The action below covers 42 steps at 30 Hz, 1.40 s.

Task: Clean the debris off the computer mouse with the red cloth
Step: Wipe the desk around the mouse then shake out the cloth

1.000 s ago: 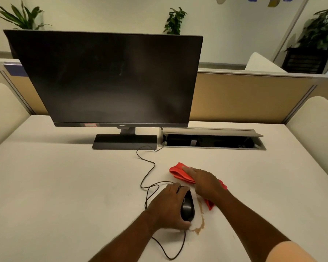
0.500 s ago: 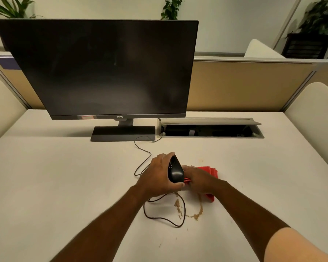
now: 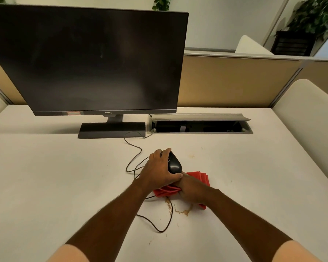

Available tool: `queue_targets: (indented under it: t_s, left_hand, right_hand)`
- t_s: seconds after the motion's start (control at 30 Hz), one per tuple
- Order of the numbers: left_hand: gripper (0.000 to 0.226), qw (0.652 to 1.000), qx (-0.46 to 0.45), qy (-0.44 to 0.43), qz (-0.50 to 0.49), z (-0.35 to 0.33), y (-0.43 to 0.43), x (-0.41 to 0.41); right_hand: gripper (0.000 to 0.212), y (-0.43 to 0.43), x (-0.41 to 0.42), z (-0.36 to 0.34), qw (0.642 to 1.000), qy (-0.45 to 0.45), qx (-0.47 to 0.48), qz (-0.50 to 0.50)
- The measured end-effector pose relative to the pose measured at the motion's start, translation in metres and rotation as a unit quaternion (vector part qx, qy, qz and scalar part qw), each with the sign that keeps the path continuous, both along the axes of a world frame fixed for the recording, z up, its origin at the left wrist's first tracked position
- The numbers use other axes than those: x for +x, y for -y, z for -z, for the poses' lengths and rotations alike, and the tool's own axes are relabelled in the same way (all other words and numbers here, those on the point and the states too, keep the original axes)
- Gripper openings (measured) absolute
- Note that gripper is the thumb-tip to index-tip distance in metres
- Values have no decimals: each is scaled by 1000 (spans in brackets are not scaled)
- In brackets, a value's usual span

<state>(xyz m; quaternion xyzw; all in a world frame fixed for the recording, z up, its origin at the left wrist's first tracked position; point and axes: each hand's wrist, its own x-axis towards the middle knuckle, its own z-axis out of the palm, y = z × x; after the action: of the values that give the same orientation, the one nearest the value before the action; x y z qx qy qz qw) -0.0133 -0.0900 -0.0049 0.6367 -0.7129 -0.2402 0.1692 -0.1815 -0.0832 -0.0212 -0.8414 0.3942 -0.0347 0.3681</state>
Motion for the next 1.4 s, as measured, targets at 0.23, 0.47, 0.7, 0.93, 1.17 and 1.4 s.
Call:
queue_targets:
  t_s: [0.23,0.47,0.7,0.93,1.17,1.4]
  left_hand:
    - [103,999,36,21,13,14,7,-8]
    - [104,997,53,26,51,17,12,-9]
    - [104,994,60,40,81,18,13,-10]
    - [104,991,57,64,106,20,9,-9]
    - [104,988,82,70,107,22,3,-14]
    - [110,989,105,39,96,25,-4,-12]
  right_hand:
    - [40,-14,-5,17,998,-18,-65,-11]
    - [36,-25,-6,21,992,29,-123,-26]
    - [53,-31,-7,23,990,32,-127,-55]
    - [50,-40,-15,22,994,2,-82,-66]
    - [50,-47,-14,20,995,-9,-76,-63]
    - [48,-54,-14,21,995,6,-89,-39]
